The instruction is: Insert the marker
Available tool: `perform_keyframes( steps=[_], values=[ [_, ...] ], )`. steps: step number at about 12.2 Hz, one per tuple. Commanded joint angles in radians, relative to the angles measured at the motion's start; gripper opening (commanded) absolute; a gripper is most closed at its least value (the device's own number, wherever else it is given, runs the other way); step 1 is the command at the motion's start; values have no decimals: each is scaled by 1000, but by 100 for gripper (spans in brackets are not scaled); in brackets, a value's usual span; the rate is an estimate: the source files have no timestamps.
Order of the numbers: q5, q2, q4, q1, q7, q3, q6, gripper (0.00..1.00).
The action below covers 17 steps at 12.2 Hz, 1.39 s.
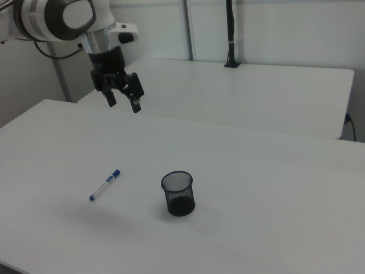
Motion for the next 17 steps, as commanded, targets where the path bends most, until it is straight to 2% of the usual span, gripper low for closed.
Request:
perform_keyframes(
  steps=[1, 12, 15, 17],
  values=[
    [20, -13, -15, 1, -13, 0, 14, 100],
    [14, -10, -31, 1, -48, 3, 11, 100],
    [7, 22, -36, 14, -290, 3, -34, 100],
    [5, 59, -59, 24, -314, 9, -23, 100]
  ],
)
